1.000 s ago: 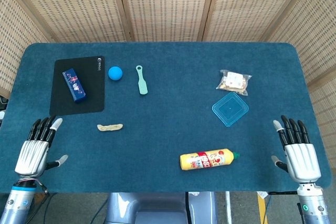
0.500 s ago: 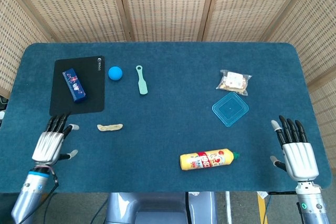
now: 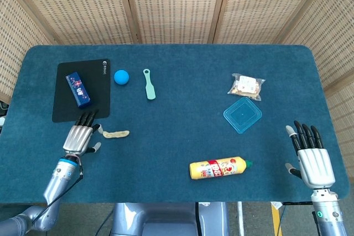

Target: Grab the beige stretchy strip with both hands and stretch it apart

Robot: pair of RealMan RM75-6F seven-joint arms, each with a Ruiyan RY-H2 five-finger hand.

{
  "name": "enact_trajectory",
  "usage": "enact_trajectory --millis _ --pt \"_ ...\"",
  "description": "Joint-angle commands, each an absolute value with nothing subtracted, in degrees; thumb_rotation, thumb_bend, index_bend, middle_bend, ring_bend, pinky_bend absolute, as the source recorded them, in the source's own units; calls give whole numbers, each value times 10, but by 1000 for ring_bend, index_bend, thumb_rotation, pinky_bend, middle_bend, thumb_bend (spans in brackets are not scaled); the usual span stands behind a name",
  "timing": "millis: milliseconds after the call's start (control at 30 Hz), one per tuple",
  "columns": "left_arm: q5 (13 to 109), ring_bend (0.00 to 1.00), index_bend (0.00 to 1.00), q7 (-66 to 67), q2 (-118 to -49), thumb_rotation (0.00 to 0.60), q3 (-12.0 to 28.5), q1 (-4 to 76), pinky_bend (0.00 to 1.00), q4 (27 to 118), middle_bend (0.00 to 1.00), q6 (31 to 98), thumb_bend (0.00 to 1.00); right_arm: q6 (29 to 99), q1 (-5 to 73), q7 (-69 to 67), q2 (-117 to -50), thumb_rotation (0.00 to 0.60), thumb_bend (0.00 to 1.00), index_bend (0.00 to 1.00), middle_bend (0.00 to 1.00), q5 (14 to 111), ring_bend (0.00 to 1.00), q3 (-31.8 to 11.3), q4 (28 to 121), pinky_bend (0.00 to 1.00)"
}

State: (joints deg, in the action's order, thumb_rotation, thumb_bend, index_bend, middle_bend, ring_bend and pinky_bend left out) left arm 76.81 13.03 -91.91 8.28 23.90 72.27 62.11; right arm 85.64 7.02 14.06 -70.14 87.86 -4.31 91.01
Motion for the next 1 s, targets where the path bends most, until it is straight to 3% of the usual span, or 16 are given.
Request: enact_trajectory --millis 33,1000 --pt "759 0 460 137 -928 600 84 244 0 715 0 614 380 854 71 141 -702 600 0 0 0 878 0 -43 910 0" --pt "706 0 480 161 -982 600 93 285 0 664 0 576 387 848 74 128 -698 600 0 0 0 872 0 -45 911 0"
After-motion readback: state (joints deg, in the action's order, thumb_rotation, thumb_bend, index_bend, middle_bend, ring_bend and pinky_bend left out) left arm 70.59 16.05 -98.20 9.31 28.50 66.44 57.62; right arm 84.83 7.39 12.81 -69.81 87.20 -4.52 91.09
